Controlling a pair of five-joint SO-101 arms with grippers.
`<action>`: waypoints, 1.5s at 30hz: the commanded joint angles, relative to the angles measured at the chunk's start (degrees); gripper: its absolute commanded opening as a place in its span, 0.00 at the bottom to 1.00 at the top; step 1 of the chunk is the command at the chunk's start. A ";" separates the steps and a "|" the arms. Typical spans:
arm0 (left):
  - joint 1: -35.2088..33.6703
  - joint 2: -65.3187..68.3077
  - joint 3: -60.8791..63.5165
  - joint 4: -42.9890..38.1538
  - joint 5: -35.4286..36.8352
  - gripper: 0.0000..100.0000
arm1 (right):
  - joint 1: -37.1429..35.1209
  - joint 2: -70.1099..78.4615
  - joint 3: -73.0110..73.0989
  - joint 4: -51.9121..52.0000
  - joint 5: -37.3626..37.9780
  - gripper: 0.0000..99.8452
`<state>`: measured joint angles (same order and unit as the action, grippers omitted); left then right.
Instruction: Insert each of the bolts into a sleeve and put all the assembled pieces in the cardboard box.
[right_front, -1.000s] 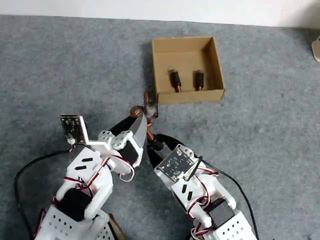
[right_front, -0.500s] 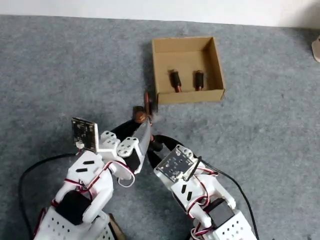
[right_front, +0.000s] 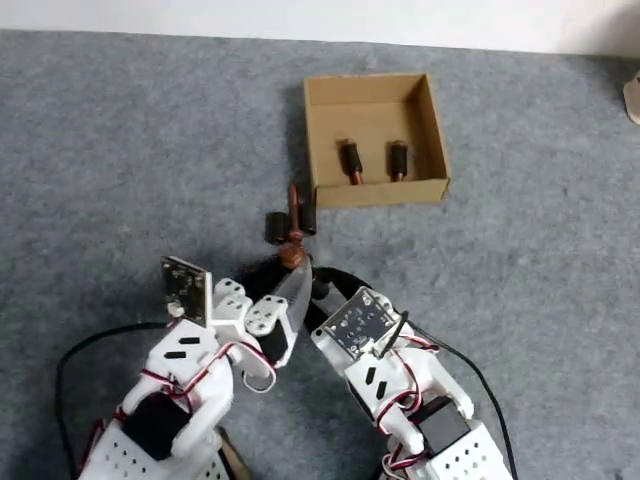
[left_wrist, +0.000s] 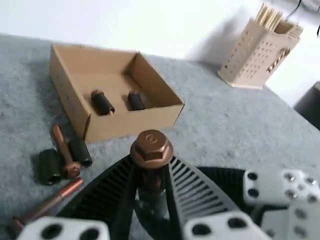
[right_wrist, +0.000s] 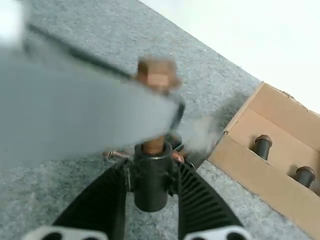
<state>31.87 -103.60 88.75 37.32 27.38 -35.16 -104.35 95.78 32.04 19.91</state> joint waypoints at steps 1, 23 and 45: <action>1.45 -0.22 0.40 0.09 -0.18 0.01 | 1.63 -1.01 2.59 -1.89 -0.88 0.00; 1.45 -0.04 1.45 0.53 -0.18 0.34 | 1.63 -1.01 2.95 -1.89 -0.62 0.00; -7.08 0.22 -6.73 10.11 4.13 0.45 | 6.29 -0.92 2.51 0.66 -0.97 0.00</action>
<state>26.42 -103.52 85.23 47.34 30.81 -29.89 -104.35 95.78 31.96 19.74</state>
